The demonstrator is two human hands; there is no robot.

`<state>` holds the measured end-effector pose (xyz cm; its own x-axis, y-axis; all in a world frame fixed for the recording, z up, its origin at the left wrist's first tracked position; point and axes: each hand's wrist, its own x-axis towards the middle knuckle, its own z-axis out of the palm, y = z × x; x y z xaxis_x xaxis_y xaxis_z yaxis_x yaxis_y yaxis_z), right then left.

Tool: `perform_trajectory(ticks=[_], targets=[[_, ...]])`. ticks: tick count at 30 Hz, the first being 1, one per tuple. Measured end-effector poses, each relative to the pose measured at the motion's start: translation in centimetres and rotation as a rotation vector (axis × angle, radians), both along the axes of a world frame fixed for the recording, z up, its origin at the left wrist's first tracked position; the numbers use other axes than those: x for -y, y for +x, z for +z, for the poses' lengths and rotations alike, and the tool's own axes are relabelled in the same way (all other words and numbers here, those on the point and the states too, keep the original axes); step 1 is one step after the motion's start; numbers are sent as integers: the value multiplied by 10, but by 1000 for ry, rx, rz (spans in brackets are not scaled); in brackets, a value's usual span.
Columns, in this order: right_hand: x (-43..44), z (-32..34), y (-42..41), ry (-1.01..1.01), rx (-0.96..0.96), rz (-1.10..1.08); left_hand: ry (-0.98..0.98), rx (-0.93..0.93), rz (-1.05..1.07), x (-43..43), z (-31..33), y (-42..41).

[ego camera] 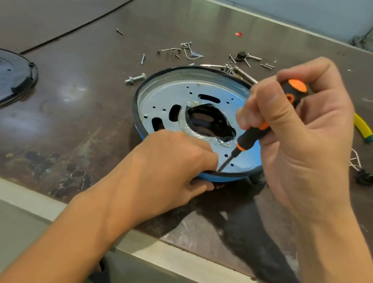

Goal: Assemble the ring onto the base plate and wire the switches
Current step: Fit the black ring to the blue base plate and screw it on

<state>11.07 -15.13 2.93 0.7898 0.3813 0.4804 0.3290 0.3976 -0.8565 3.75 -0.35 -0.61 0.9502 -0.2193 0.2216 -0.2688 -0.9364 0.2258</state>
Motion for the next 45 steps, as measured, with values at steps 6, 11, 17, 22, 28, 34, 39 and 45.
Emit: perform_trajectory(ticks=[6,11,17,22,28,34,39,45], targets=[[2,3,0,-31,-31,188,-5,-6,16,1,2,0],[-2,0,-4,-19,24,-5,-7,-11,2,1,2,0],[1,5,-1,-27,-57,156,-23,11,5,1,2,0],[2,3,-3,-67,29,49,-6,-12,6,1,2,-1],[-5,3,-7,-39,-16,107,3,6,6,1,0,-1],[-1,0,-5,-28,-23,106,-13,2,-1,1,2,-1],[0,2,-2,-33,-27,8,-16,-4,-5,0,0,0],[3,1,-2,26,-128,188,-16,17,-6,1,1,0]])
